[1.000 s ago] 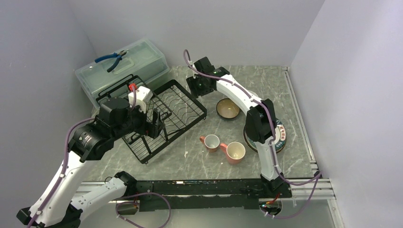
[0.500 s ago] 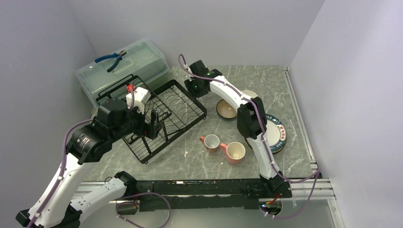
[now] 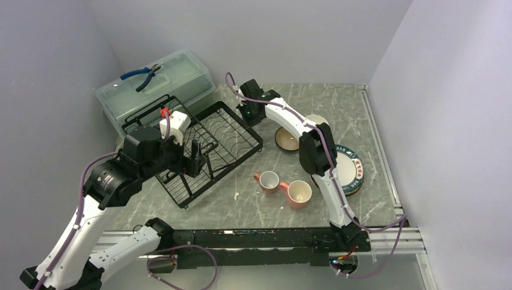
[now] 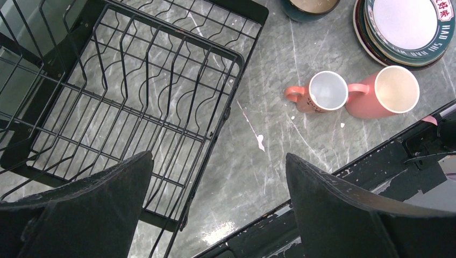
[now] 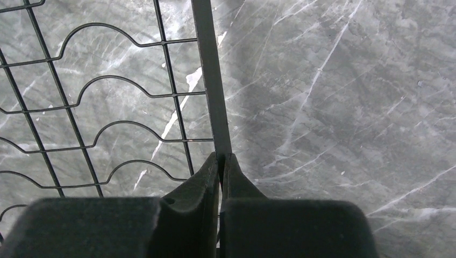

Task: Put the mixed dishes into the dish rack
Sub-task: Adjust the dish rack at the center of the board.

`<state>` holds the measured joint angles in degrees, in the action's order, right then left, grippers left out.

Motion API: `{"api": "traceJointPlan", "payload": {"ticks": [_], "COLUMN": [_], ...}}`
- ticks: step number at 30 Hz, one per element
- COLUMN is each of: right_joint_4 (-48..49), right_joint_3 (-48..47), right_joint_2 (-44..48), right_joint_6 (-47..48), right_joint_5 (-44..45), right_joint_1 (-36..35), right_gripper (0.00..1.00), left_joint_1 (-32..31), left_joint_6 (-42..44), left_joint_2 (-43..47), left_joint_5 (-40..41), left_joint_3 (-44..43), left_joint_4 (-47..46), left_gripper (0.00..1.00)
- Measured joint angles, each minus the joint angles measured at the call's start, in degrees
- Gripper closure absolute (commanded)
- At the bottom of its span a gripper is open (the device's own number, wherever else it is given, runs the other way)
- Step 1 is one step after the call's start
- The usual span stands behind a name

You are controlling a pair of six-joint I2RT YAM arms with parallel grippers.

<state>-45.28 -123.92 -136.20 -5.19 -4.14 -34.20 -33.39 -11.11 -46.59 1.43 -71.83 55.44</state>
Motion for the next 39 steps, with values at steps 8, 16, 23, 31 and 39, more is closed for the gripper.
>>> {"api": "traceJointPlan", "payload": {"ticks": [8, 16, 23, 31, 39], "right_joint_4": [0.61, 3.52, 4.46, 9.31, 14.03], "right_joint_3": [0.66, 4.31, 6.78, 15.39, 27.26], "right_joint_2": [0.26, 1.99, 3.50, 8.35, 15.63], "right_joint_6": [0.92, -1.46, -2.40, -4.52, -7.48], "right_joint_5": [-0.90, -3.63, -2.16, -0.52, 1.55], "right_joint_1": [0.39, 3.43, 7.58, 9.49, 10.91], "right_gripper": [1.00, 1.00, 1.00, 1.00, 1.00], "left_joint_1": [0.00, 0.00, 0.00, 0.04, 0.04], "left_joint_6": [-0.35, -0.39, -0.33, -0.37, -0.39], "left_joint_2": [0.00, -0.13, -0.13, -0.11, 0.07], "left_joint_5": [0.00, 0.00, 0.85, 2.08, 2.60], "left_joint_3": [0.00, 0.00, 0.00, -0.20, -0.20], "left_joint_4": [0.09, 0.11, 0.02, -0.04, -0.04], "left_gripper": [0.01, 0.01, 0.01, 0.01, 0.01]}}
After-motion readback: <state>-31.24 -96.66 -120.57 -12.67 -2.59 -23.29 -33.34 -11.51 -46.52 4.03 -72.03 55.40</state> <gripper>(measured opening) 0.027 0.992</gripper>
